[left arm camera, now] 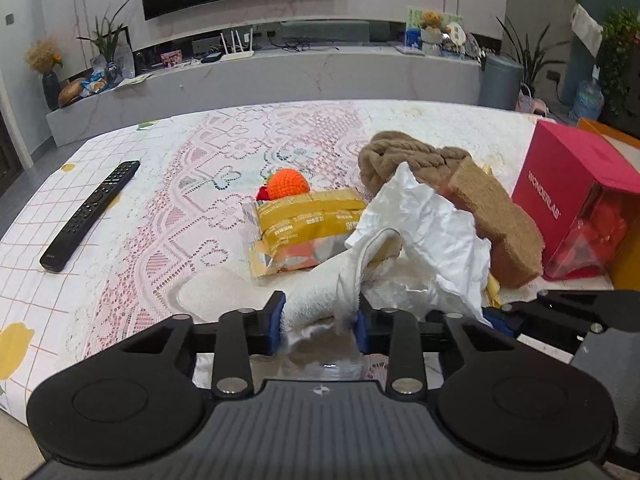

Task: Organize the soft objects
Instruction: 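Grasp the white cloth with the left gripper while the right grasps the white plastic bag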

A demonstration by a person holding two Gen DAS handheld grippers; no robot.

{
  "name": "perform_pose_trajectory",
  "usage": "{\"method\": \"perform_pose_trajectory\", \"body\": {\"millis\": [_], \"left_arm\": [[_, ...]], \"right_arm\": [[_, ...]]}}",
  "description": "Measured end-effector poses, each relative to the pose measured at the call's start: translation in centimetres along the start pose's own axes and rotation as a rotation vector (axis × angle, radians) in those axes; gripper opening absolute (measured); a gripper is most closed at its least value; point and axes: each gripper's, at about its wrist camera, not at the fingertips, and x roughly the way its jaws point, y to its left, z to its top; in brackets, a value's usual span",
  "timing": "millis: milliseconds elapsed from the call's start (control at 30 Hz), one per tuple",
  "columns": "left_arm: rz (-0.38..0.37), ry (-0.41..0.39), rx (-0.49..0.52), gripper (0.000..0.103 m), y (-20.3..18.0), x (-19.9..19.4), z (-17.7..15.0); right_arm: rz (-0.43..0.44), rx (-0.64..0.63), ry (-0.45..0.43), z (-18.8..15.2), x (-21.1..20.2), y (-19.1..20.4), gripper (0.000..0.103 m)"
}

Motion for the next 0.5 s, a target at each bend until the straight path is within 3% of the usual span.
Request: {"method": "perform_pose_trajectory", "body": {"millis": [500], "left_arm": [[-0.001, -0.300, -0.124, 0.030, 1.6, -6.7, 1.1]], "right_arm": [[0.012, 0.036, -0.192, 1.6, -7.3, 0.0, 0.006]]}}
